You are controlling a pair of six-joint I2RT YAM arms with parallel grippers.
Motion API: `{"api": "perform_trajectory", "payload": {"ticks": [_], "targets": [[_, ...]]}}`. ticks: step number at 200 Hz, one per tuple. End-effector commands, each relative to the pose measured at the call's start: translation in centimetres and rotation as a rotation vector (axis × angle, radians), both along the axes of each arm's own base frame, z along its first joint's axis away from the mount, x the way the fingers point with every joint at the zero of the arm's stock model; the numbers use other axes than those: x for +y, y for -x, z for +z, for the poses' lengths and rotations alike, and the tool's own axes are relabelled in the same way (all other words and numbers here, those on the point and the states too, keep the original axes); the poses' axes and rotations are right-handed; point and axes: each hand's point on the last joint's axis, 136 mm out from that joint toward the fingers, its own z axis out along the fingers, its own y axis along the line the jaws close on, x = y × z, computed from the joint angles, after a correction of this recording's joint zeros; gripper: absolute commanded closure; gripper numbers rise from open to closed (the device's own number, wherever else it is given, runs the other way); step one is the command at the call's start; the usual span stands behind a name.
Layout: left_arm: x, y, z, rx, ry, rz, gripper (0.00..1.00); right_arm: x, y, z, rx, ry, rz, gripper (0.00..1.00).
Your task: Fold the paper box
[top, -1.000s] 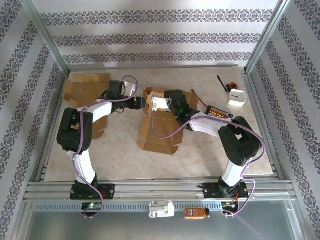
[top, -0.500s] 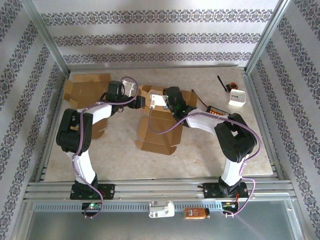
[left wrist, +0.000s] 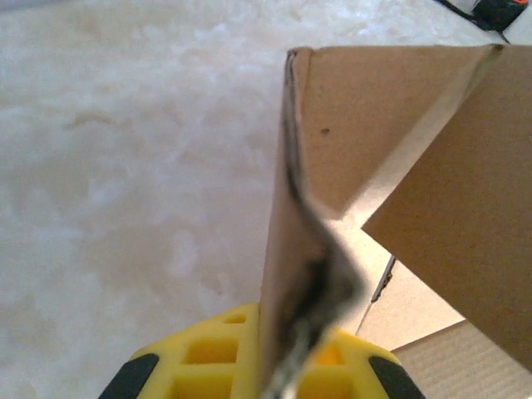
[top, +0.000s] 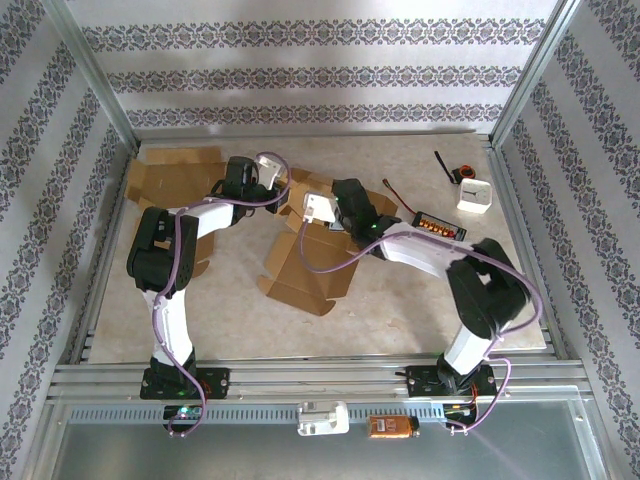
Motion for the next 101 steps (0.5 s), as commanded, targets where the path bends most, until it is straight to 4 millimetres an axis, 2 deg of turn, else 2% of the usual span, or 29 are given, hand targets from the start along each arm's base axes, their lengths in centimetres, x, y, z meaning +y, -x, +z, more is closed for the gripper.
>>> {"api": "perform_trajectory", "payload": {"ticks": [1, 12, 21, 34, 54, 78, 101], "targets": [[-1.4, -0.7, 2.2, -0.206, -0.012, -0.095, 1.00, 0.1, 5.1, 4.8, 0.358, -0.315, -0.041, 0.24], [-1.6, -0.9, 2.6, -0.244, -0.009, -0.111, 1.00, -0.5, 6.5, 6.8, 0.487, -0.434, -0.062, 0.20], [-1.9, -1.0, 2.9, -0.271, 0.001, -0.123, 1.00, -1.2, 6.7, 8.6, 0.558, -0.543, -0.117, 0.16], [-2.2, -1.3, 3.3, -0.307, 0.013, -0.139, 1.00, -2.9, 5.9, 10.6, 0.631, -0.693, -0.242, 0.10], [-2.9, -1.5, 3.8, -0.350, 0.041, -0.182, 1.00, -4.9, 4.0, 12.6, 0.796, -0.873, -0.355, 0.08], [-3.7, -1.5, 4.0, -0.375, 0.073, -0.232, 1.00, -6.6, 1.0, 11.9, 0.948, -0.968, -0.429, 0.08], [-4.1, -1.6, 3.9, -0.378, 0.084, -0.254, 1.00, -7.0, -1.4, 10.4, 1.049, -1.044, -0.439, 0.11]]}}
